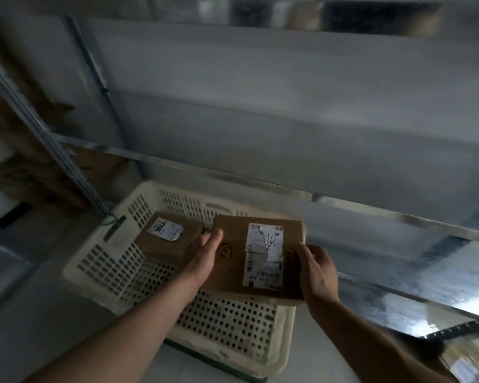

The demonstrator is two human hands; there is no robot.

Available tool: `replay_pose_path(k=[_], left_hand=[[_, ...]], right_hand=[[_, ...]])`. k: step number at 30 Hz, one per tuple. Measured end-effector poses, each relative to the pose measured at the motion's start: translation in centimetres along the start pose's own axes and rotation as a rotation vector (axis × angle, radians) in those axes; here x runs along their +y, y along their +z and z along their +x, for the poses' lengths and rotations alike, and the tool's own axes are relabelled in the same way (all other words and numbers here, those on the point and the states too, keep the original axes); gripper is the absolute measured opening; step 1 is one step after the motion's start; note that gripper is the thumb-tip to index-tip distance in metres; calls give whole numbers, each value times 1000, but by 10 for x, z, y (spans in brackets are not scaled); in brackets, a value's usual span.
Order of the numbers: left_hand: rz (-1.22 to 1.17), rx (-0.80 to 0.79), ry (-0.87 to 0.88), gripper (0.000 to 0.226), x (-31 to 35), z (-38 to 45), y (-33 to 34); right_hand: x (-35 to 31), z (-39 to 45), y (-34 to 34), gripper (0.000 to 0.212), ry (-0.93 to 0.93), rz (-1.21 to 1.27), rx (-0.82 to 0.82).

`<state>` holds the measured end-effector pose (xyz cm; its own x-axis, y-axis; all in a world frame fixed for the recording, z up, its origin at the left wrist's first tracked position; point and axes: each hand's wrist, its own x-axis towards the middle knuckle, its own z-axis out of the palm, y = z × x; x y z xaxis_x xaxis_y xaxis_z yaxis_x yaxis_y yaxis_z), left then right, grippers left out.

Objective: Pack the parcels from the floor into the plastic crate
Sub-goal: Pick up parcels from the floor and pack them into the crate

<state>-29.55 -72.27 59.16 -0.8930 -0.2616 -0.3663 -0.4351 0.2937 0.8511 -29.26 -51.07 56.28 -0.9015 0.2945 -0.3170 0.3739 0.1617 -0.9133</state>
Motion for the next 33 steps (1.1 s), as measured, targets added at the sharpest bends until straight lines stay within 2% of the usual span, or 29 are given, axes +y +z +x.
replay_pose_path(k=[7,12,14,16,19,22,24,27,30,33], left_hand=[[49,10,-143,65,-14,48,-26],[51,-42,-229,75,-40,90,-51],[72,-76,-257,75,-52,110,-62],[68,-137,-307,78,-68,130,-71],[82,-243,-376,75,-92,157,-90],[104,-338,-428,64,-114,183,-115],[121,-383,-477,71,-129,197,-132],[179,-442,-540,96,-169,222,-148],[236,-465,-557,103,-229,250,-148],[315,-526,-597,98,-225,247,-146]], right_hand=[[-6,35,56,16,17,-33,-102],[-6,43,98,21,34,-119,-118],[0,45,117,32,48,-163,-103],[8,46,136,31,71,-200,-101],[24,43,168,28,165,-205,-96],[44,36,208,36,261,-232,-74],[61,31,235,36,328,-256,-70],[87,25,271,39,442,-263,-93],[111,21,294,39,538,-230,-104],[130,21,303,41,593,-229,-130]])
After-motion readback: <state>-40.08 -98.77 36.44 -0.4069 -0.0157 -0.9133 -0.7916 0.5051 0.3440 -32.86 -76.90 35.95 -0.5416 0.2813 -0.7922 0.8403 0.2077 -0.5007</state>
